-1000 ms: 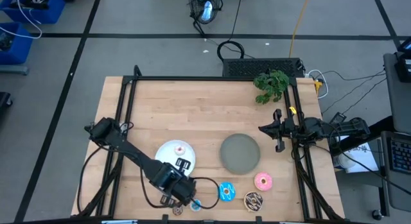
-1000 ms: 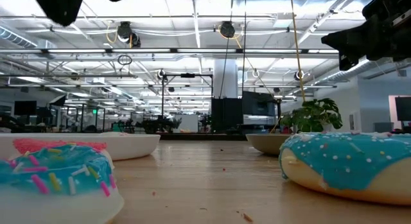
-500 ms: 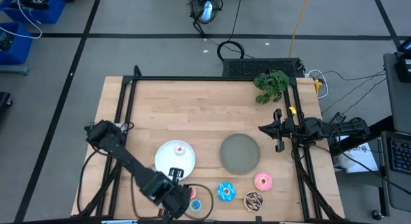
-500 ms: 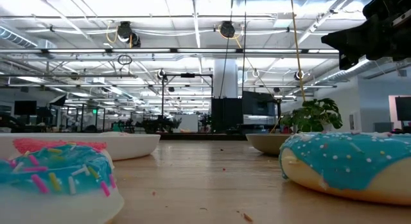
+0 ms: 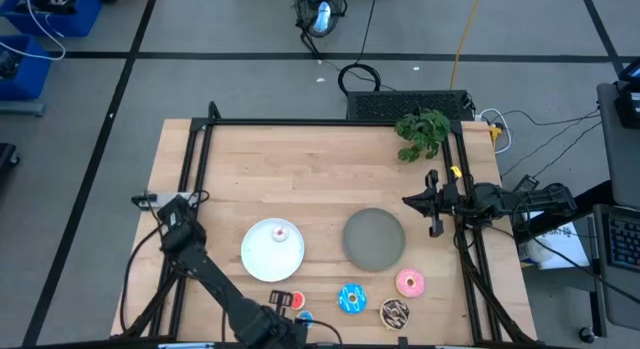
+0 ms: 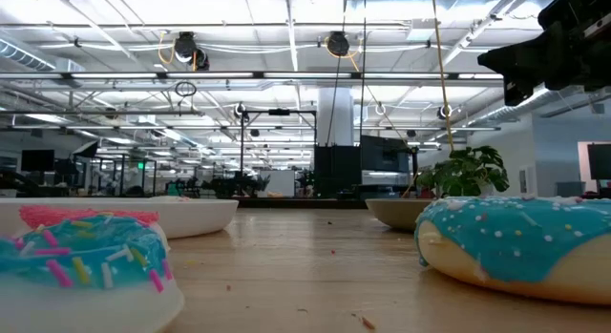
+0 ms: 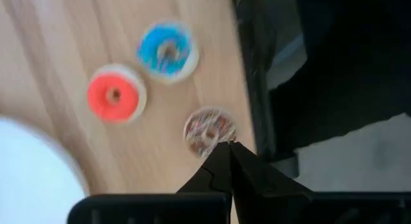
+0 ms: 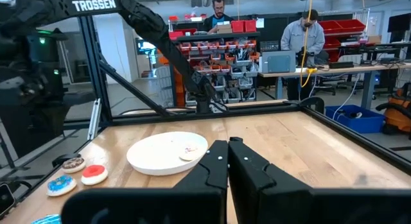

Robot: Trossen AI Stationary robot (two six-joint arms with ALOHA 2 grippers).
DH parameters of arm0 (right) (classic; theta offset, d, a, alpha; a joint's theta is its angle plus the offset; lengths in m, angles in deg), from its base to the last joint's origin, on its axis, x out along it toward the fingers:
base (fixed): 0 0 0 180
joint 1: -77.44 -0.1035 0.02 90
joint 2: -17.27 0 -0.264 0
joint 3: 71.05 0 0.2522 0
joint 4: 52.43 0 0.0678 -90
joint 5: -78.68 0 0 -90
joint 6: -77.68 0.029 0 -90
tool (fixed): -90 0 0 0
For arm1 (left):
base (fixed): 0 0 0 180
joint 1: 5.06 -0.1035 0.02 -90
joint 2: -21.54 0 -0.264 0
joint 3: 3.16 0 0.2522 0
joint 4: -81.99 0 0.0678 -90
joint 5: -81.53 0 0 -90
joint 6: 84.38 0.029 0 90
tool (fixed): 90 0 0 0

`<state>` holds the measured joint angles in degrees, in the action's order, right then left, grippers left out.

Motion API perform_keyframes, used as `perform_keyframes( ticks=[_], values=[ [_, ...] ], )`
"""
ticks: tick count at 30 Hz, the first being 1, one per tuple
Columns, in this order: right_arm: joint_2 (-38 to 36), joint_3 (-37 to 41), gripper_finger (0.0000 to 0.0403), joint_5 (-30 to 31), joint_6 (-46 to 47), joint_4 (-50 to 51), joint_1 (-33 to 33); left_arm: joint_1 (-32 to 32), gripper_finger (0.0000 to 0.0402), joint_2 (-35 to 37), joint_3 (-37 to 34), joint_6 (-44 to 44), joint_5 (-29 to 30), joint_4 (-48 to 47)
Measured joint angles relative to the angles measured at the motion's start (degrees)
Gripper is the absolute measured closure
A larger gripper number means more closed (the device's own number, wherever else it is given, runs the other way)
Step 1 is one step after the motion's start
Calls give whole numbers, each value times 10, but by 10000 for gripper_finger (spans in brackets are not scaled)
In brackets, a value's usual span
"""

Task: Pick & Place donuts
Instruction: Put the small brown donut on the white plate

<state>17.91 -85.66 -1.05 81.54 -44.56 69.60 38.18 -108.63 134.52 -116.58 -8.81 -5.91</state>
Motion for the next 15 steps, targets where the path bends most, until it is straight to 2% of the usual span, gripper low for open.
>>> perform_keyframes(
  ticks=[5, 9, 15],
  values=[
    [0, 0, 403, 0, 0, 2, 0, -5, 398, 2, 2, -3, 11, 10],
    [0, 0, 403, 0, 0, 2, 0, -6, 394, 2, 2, -40, 19, 9],
    [0, 0, 403, 0, 0, 7, 0, 0, 347, 2, -7, -125, 35, 9]
  ],
)
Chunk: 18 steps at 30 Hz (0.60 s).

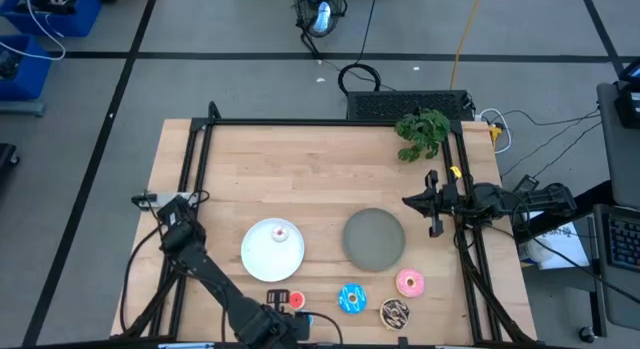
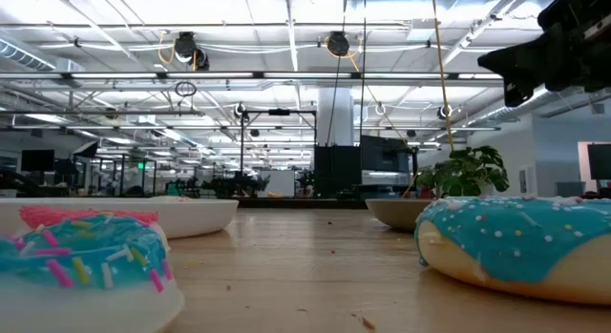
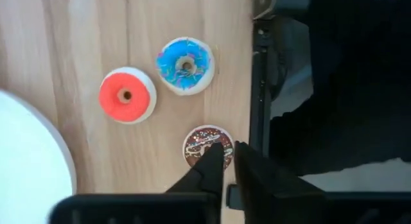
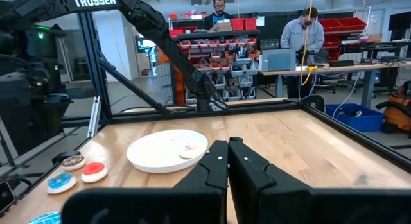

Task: Pick & Place donuts
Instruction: Put the small brown donut on the white plate

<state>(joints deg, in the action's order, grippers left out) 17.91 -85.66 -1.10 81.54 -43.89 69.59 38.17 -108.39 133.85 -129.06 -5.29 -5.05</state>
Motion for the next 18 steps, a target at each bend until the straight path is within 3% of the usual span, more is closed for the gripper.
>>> perform_keyframes(
  ticks=[8, 18],
  values=[
    [0, 0, 403, -45, 0, 12, 0, 10, 234, 0, -14, -53, 32, 7],
    [0, 0, 403, -44, -2, 12, 0, 11, 98, 0, -81, -135, 31, 30]
  ],
)
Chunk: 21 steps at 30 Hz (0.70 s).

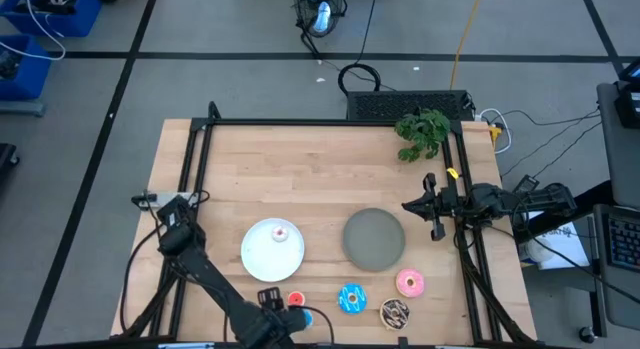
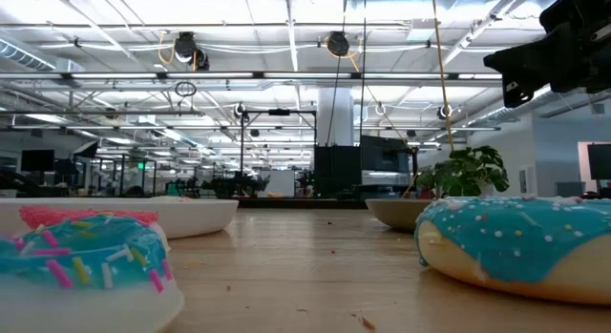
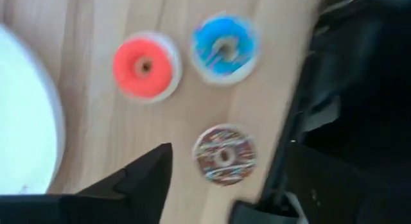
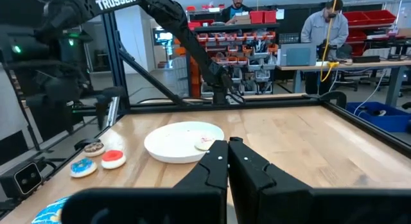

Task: Pick & Place donuts
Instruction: Put the small brown donut on the white plate

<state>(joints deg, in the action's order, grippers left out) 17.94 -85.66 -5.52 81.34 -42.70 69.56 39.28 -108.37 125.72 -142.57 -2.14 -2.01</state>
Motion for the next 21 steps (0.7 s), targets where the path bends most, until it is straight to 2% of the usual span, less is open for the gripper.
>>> perform_keyframes(
  ticks=[4, 11, 14, 21],
  values=[
    [0, 0, 403, 0, 0, 0, 0, 10, 80, 0, -22, -1, -4, 10],
    [0, 0, 403, 1, 0, -10, 0, 12, 78, 0, -38, -11, 7, 17],
    [0, 0, 403, 1, 0, -13, 0, 13, 78, 0, -55, -12, -6, 22],
    [0, 0, 403, 1, 0, -13, 0, 13, 78, 0, -97, -1, -26, 89]
  ],
)
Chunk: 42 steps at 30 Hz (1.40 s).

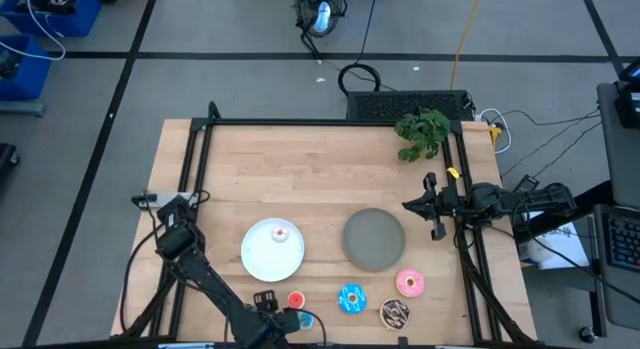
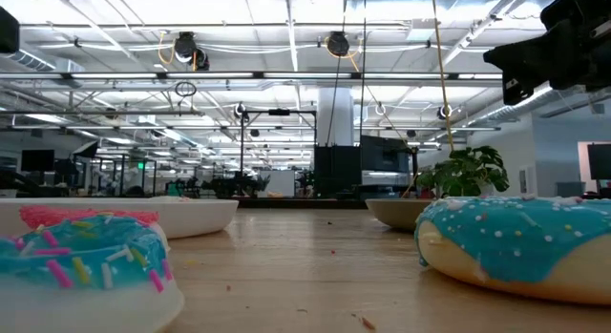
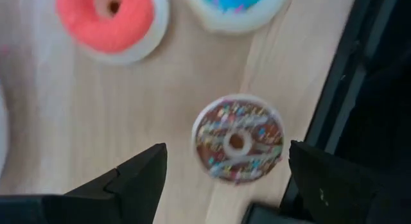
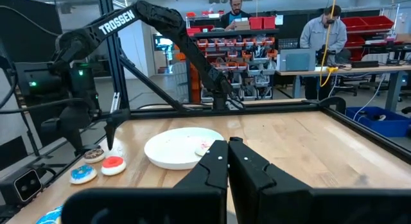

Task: Pick & Place donuts
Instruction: Put the small brown donut on the white plate

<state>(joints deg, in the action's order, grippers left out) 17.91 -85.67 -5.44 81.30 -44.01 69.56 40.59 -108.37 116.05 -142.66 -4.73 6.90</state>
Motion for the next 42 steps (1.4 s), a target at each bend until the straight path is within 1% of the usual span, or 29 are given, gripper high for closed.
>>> perform_keyframes(
  ticks=[4, 14, 20, 28, 31, 37, 42],
  values=[
    [0, 0, 403, 0, 0, 0, 0, -4, 78, 0, 0, -2, 12, 9],
    [0, 0, 403, 0, -5, 0, 0, -6, 78, -3, -6, -4, 9, 21],
    [0, 0, 403, 0, -15, 0, 0, -6, 78, -3, -33, -9, -11, 55],
    [0, 0, 403, 0, -15, 0, 0, -5, 79, -1, -44, -16, -16, 60],
    [0, 0, 403, 0, -15, 0, 0, -6, 96, -1, -44, -14, -18, 59],
    [0, 0, 403, 0, -15, 0, 0, -10, 159, 2, -45, -15, -22, 60],
    [0, 0, 403, 0, -15, 0, 0, -13, 179, 11, -46, -3, -10, 63]
  ],
)
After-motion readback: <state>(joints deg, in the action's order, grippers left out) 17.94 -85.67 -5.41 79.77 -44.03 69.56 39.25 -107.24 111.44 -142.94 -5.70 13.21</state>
